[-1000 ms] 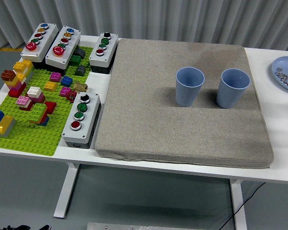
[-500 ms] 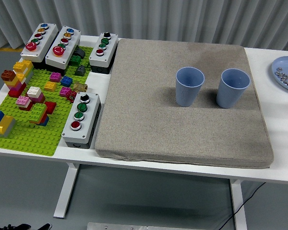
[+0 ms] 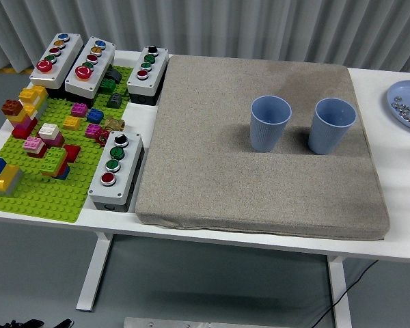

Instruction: Pick cup pour cup place

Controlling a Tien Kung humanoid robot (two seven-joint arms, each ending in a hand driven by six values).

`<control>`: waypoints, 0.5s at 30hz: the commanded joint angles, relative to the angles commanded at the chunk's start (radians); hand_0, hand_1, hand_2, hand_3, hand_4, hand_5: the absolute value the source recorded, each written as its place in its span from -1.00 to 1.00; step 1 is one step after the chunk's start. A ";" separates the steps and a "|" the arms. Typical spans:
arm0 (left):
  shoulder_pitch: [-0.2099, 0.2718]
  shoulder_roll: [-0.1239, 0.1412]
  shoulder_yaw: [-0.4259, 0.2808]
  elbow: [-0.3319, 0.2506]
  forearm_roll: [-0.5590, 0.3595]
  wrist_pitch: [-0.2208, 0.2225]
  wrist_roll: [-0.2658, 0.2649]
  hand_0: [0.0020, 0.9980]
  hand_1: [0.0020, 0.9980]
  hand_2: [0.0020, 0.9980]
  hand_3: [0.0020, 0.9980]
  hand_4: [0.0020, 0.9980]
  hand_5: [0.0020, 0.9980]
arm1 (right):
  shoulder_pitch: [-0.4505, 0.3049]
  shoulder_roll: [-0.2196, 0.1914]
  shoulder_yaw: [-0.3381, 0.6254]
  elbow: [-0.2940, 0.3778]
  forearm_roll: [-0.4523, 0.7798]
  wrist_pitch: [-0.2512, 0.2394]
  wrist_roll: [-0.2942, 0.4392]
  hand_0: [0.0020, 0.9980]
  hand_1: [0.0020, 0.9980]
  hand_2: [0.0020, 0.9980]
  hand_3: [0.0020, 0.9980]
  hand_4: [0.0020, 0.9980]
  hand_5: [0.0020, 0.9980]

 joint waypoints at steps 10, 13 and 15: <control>-0.001 -0.001 -0.003 0.000 0.001 0.001 -0.001 0.55 0.51 0.62 0.30 0.01 0.93 | -0.003 -0.002 0.002 0.001 0.002 0.003 -0.001 0.85 0.62 0.55 0.53 0.68 0.76; -0.002 -0.001 -0.002 0.000 0.001 0.001 -0.002 0.55 0.51 0.62 0.30 0.01 0.93 | -0.002 -0.002 0.002 0.002 0.000 0.003 -0.003 0.85 0.62 0.55 0.53 0.68 0.76; -0.002 -0.001 -0.002 0.000 0.001 0.001 -0.002 0.55 0.51 0.62 0.30 0.01 0.93 | -0.002 -0.002 0.001 0.002 0.001 0.005 -0.004 0.85 0.62 0.55 0.53 0.68 0.76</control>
